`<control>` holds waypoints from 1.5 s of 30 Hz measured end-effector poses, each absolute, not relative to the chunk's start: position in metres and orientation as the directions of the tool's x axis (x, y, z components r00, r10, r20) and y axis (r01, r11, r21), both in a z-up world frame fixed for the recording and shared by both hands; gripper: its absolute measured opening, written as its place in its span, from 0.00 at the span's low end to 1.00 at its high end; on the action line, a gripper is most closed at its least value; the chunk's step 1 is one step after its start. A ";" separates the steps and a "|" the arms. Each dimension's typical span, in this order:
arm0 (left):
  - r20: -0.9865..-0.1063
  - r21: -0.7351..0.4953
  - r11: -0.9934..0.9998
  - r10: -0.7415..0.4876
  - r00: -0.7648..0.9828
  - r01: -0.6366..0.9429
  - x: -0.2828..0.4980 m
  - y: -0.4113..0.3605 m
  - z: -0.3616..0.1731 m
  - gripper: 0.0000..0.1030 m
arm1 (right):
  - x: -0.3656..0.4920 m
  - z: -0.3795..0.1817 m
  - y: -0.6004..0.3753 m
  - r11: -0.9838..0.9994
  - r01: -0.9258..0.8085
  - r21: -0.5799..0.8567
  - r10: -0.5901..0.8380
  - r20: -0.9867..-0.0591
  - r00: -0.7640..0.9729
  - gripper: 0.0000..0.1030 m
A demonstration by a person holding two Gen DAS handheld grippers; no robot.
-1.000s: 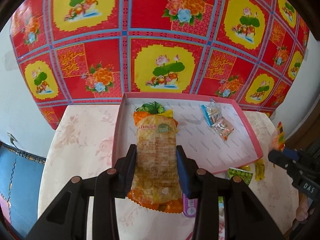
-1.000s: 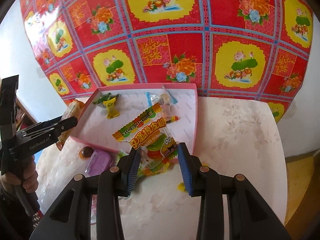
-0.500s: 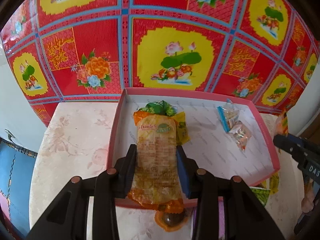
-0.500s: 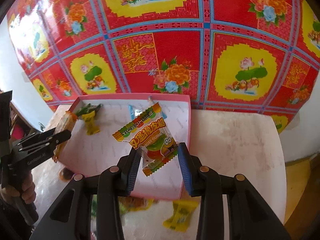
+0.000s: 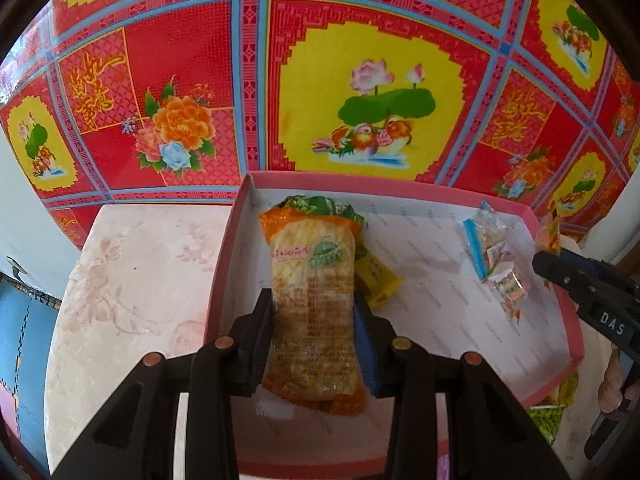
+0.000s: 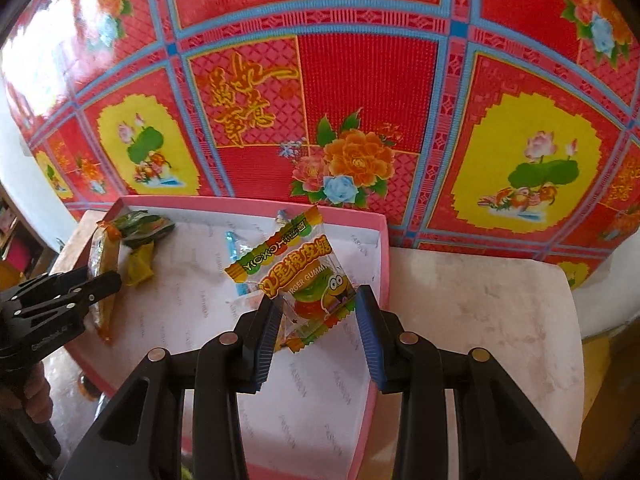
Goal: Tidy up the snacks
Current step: 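Carry the bread bag with left tool while right tool carries candy bag into box, then open both tools to drop the bread bag and candy bag in the box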
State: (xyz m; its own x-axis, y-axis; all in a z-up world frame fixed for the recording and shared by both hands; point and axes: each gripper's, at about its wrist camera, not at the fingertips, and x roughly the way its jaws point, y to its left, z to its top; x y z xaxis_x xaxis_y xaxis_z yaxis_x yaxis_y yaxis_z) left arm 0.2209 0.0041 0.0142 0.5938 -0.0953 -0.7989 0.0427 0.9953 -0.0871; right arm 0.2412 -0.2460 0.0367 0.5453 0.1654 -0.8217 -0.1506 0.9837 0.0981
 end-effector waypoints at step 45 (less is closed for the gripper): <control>-0.786 -0.042 0.996 -0.084 0.612 0.082 0.205 -0.040 0.054 0.65 | 0.205 0.068 -0.256 0.978 -0.156 0.139 0.207 -0.751 0.627 0.54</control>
